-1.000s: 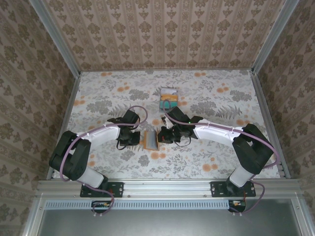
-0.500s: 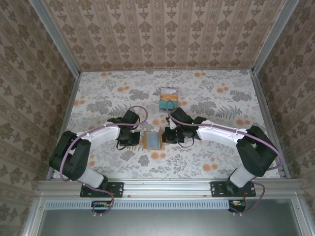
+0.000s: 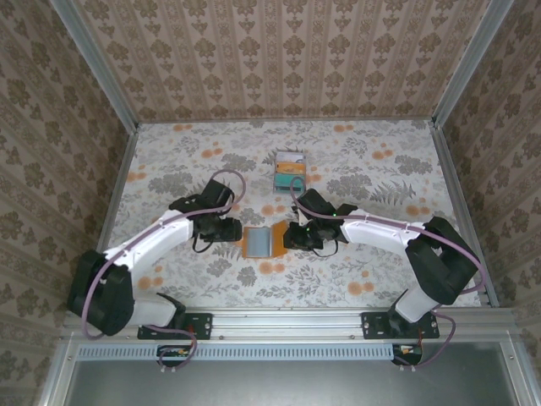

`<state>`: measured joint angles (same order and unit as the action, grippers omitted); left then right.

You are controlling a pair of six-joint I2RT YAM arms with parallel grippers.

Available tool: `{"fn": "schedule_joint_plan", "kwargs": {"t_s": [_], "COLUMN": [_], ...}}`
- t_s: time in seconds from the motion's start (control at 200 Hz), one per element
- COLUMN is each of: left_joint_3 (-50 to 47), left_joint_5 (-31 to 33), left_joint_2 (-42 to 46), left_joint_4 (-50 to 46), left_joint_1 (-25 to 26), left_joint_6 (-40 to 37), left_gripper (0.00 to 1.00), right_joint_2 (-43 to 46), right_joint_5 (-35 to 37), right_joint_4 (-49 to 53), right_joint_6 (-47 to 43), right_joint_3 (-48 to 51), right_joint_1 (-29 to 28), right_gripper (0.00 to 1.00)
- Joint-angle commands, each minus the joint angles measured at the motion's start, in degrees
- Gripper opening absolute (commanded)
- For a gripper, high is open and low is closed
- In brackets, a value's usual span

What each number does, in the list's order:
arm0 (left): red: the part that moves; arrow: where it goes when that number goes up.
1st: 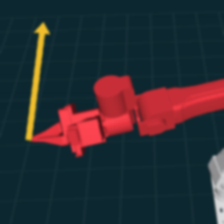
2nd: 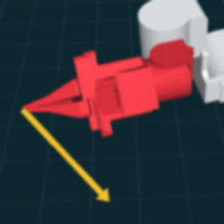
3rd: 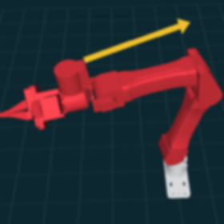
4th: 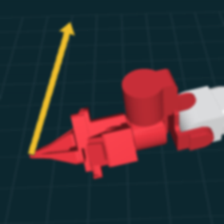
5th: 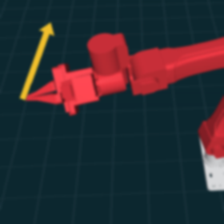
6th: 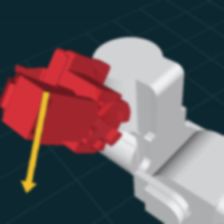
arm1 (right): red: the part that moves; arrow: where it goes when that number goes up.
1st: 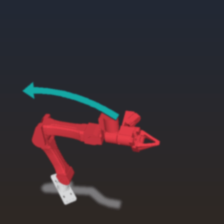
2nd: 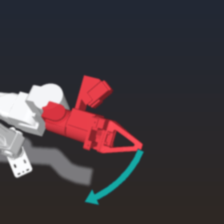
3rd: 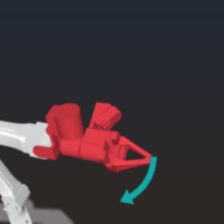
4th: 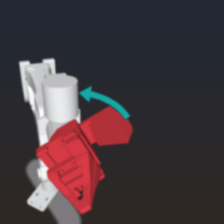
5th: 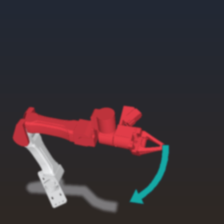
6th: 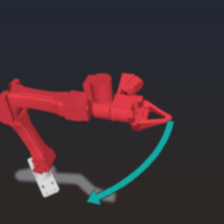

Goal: Take the credit cards out of the card holder

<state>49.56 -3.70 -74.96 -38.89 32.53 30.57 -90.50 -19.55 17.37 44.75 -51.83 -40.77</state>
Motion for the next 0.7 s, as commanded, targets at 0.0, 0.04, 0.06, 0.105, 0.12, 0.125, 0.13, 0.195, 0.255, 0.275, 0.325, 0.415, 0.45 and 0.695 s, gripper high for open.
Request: {"fn": "schedule_joint_plan", "kwargs": {"t_s": [0.0, 0.04, 0.06, 0.105, 0.12, 0.125, 0.13, 0.195, 0.255, 0.275, 0.325, 0.415, 0.45, 0.695], "left_joint_3": [0.32, -0.36, -0.76, -1.46, -1.65, -1.70, -1.77, -2.28, -2.34, -2.32, -2.49, -2.85, -2.94, -3.28], "left_joint_5": [-4.35, -6.45, -7.36, -8.80, -9.12, -9.17, -9.19, -9.64, -9.79, -9.75, -9.74, -9.54, -9.04, -9.13], "left_joint_2": [2.97, 3.36, 3.41, 3.05, 2.84, 2.73, 2.63, 0.73, -1.57, -2.30, -3.78, -5.80, -6.34, -8.82], "left_joint_4": [-0.46, 1.76, 2.98, 5.65, 6.46, 6.68, 6.97, 9.11, 10.16, 10.51, 11.30, 12.27, 12.32, 14.40], "left_joint_1": [0.44, 1.12, 1.56, 2.63, 3.01, 3.12, 3.27, 4.40, 5.01, 5.12, 5.26, 5.25, 5.26, 5.73], "left_joint_6": [3.70, 5.13, 5.85, 7.19, 7.51, 7.63, 7.74, 8.88, 9.09, 9.15, 9.35, 9.72, 9.77, 10.04], "left_gripper": [0.49, 0.46, 0.44, 0.42, 0.41, 0.41, 0.41, 0.39, 0.38, 0.38, 0.38, 0.39, 0.39, 0.40], "right_joint_2": [-1.12, -1.30, -1.54, -1.87, -1.98, -2.02, -2.08, -2.63, -2.97, -3.04, -3.08, -2.93, -2.88, -2.32], "right_joint_5": [2.06, 2.02, 2.05, 2.04, 1.97, 1.93, 1.95, 1.88, 1.80, 1.82, 1.84, 1.94, 2.01, 1.99], "right_joint_4": [0.47, 0.09, -0.12, -0.54, -0.66, -0.71, -0.73, -1.20, -1.30, -1.28, -1.34, -1.29, -1.29, -1.64], "right_joint_6": [-0.37, -0.39, -0.37, -0.29, -0.30, -0.29, -0.29, -0.26, -0.28, -0.32, -0.28, -0.33, -0.28, 0.32], "right_joint_3": [1.24, 1.52, 1.64, 1.75, 1.80, 1.86, 1.84, 1.92, 1.83, 1.79, 1.84, 1.82, 1.89, 2.61], "right_joint_1": [0.21, 0.17, 0.17, 0.17, 0.18, 0.17, 0.17, 0.17, 0.17, 0.23, 0.17, 0.19, 0.18, 0.20], "right_gripper": [0.24, 0.23, 0.23, 0.21, 0.20, 0.20, 0.19, 0.14, 0.07, 0.05, 0.03, 0.02, 0.02, 0.01]}}
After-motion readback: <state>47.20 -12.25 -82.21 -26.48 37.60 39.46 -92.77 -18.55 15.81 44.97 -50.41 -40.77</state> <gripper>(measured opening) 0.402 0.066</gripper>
